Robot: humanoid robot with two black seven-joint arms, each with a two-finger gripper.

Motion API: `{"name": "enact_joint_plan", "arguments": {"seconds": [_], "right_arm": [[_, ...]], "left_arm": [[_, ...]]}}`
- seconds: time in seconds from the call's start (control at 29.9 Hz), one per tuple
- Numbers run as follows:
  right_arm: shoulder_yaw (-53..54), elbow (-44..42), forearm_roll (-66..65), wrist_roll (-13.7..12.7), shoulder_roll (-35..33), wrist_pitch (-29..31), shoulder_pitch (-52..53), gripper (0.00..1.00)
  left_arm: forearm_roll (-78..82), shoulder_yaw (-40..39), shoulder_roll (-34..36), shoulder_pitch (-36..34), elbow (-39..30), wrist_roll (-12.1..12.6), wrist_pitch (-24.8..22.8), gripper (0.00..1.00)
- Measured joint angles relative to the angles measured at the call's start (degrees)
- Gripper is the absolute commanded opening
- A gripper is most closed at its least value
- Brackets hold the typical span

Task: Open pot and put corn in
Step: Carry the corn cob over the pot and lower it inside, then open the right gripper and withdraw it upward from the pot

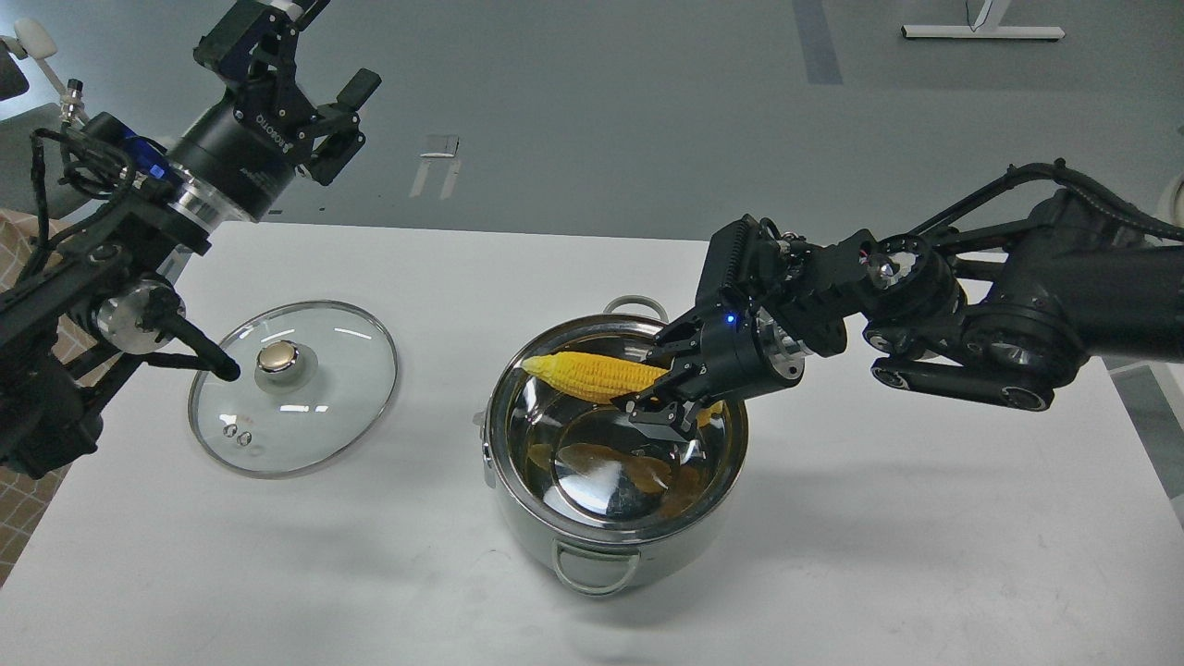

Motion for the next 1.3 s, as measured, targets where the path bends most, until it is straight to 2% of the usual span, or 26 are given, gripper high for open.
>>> {"name": "enact_joint_plan", "arguments": {"seconds": [0.2, 0.27, 0.37, 0.47, 0.53, 0.7, 0.87, 1.04, 1.3], "right_arm": [[-0.33, 0.57, 0.01, 0.0, -0.43, 0.01, 0.0, 0.53], [-0.34, 0.81, 0.14, 0.02, -0.5, 0.01, 0.0, 0.64], [-0.34, 1.01, 0.23, 0.02, -0.84, 0.01, 0.0, 0.76], [-0.34, 1.82, 0.33, 0.02, -1.28, 0.02, 0.0, 0.8], [-0.34, 2.29, 0.37, 0.02, -1.65, 0.02, 0.0, 0.88], [-0.13, 2.51, 1.0, 0.02, -2.5, 0.0, 0.0, 0.94], [3.0, 1.25, 5.8, 0.03, -3.35, -0.35, 0.21, 0.98], [11.99, -4.93, 16.69, -0.02, -4.76, -0.74, -0.41, 1.0], [28.57, -18.96, 39.39, -0.02, -5.25, -1.03, -8.77, 1.0]], "left_arm": [[0.0, -0.04, 0.0, 0.02, 0.0, 0.0, 0.0, 0.9], [0.0, -0.04, 0.0, 0.02, 0.0, 0.0, 0.0, 0.9], [0.0, -0.04, 0.0, 0.03, 0.0, 0.0, -0.04, 0.9], [0.0, -0.04, 0.1, 0.09, -0.01, 0.0, -0.13, 0.9], [0.0, -0.04, 0.15, 0.1, -0.04, 0.0, -0.17, 0.91], [0.0, -0.04, 0.17, 0.1, -0.07, 0.0, -0.18, 0.91], [0.02, -0.12, 0.17, 0.18, -0.01, 0.0, -0.07, 0.96], [0.23, -0.14, 0.23, 0.29, 0.26, 0.0, 0.08, 0.98], [0.14, -0.19, -1.13, 0.37, 0.95, 0.0, -0.13, 0.98]]}}
